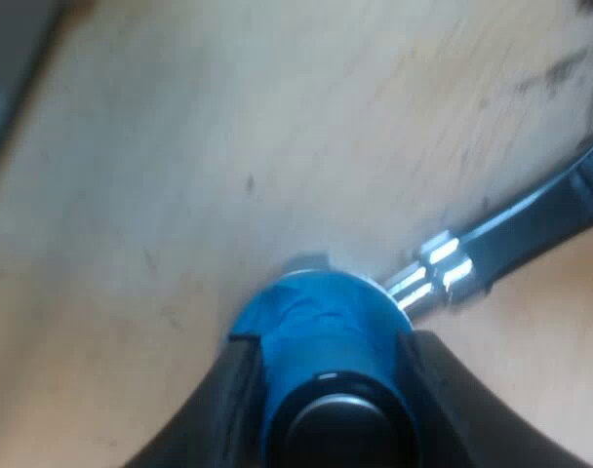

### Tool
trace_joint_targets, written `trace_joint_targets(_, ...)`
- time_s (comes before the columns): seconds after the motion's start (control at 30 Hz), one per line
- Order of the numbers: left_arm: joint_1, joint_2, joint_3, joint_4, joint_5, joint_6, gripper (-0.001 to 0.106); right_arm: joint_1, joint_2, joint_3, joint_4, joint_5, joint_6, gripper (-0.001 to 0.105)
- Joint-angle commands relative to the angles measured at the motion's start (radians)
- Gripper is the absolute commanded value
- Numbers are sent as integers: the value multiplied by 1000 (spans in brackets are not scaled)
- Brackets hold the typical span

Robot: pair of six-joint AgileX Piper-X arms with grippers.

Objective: Grind coffee beans and then tamp

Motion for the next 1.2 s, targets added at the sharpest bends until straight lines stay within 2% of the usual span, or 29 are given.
trace_joint_targets(0.03,-2,-47,-30,34,-9,7,0,0,-20,-10,-7,4,-22,69)
trace_joint_targets(0.13,-2,-91,-31,46,-24,6,0,0,-34,-37,-7,4,-62,69)
trace_joint_targets(0.27,3,-142,-31,82,-44,6,0,0,-48,-75,-4,13,-64,69)
trace_joint_targets(0.37,43,-187,-31,110,-46,6,0,0,-47,-107,0,10,-64,69)
trace_joint_targets(0.43,82,-210,-31,130,-46,6,0,0,-47,-123,0,7,-64,69)
trace_joint_targets(0.53,141,-226,-31,148,-39,6,0,0,-45,-152,12,5,-100,69)
trace_joint_targets(0.57,226,-241,-31,179,-27,8,0,0,-43,-163,26,2,-108,69)
trace_joint_targets(0.63,299,-245,-31,210,-27,29,0,-9,-22,-199,71,-4,-108,69)
trace_joint_targets(0.73,356,-245,-24,228,-27,38,0,-18,6,-215,83,-10,-108,69)
trace_joint_targets(0.83,450,-245,7,226,-19,38,0,-43,67,-239,83,-116,-108,69)
trace_joint_targets(1.0,562,-245,67,198,-6,38,0,-52,165,-271,73,-156,-119,69)
trace_joint_targets(1.1,614,-245,113,161,-6,38,0,-52,230,-286,42,-218,-125,69)
trace_joint_targets(1.2,626,-245,161,112,-6,38,0,-52,284,-298,5,-238,-125,69)
